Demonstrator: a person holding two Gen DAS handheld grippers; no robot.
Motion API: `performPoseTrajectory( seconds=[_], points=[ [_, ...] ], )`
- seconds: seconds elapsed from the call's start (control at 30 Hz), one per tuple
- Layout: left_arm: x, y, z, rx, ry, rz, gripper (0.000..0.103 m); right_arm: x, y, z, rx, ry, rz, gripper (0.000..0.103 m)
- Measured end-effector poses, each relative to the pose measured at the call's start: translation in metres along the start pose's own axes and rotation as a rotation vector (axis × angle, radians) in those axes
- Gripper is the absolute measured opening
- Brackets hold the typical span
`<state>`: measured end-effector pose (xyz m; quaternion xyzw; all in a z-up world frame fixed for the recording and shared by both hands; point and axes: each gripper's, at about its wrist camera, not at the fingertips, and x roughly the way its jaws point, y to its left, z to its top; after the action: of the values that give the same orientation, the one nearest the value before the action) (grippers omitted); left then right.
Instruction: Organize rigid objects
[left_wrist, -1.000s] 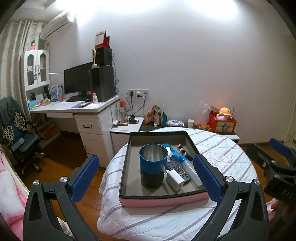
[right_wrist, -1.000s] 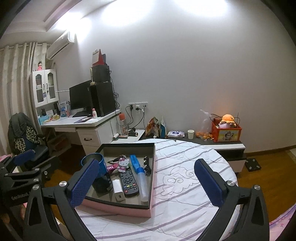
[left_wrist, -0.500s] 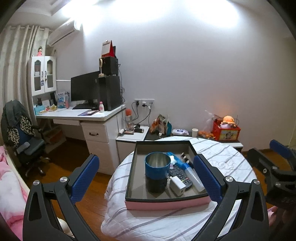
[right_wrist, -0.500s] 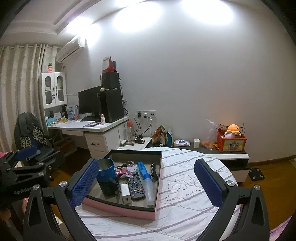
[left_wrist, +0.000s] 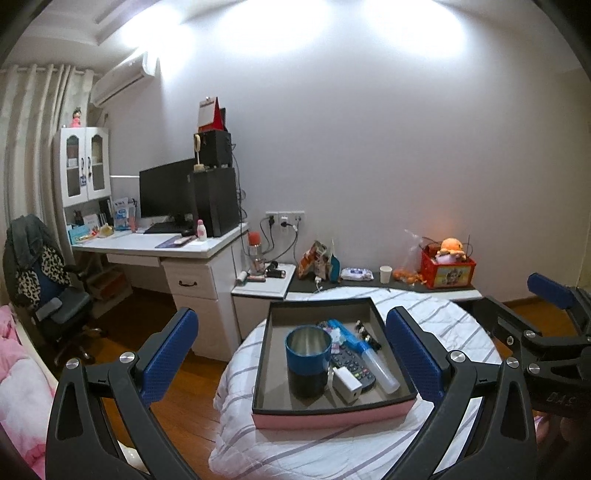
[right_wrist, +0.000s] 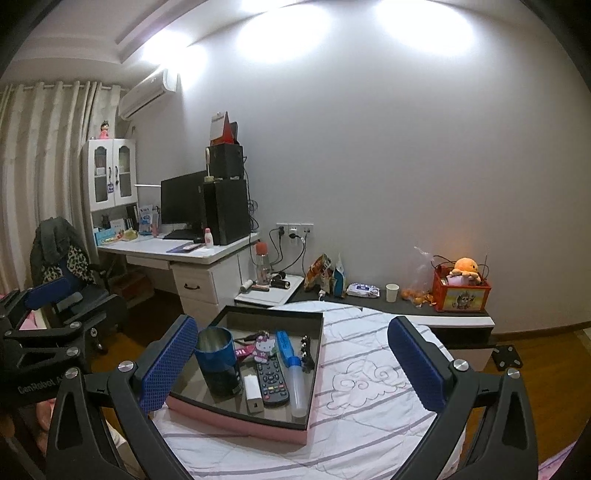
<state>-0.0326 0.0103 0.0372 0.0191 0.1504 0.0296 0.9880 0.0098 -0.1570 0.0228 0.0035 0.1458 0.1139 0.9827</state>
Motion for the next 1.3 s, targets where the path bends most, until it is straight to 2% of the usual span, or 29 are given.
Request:
performPoseTrajectory(
  seconds=[0.53, 0.67, 1.3],
  points=[
    [0.003, -0.003, 0.008, -0.002, -0.025, 0.042, 0.103, -0.005, 0.002, 0.009, 0.025, -0.079, -0.013, 0.103],
    [0.002, -0.006, 0.011, 0.024, -0.030, 0.047, 0.103, -0.002, 0.009, 0.012, -0.007, -0.070, -0.010, 0.103],
    [0.015, -0.007, 0.021, 0.009, -0.016, 0.055, 0.103, 0.006, 0.005, 0.026, -0.034, -0.019, -0.009, 0.103]
  ],
)
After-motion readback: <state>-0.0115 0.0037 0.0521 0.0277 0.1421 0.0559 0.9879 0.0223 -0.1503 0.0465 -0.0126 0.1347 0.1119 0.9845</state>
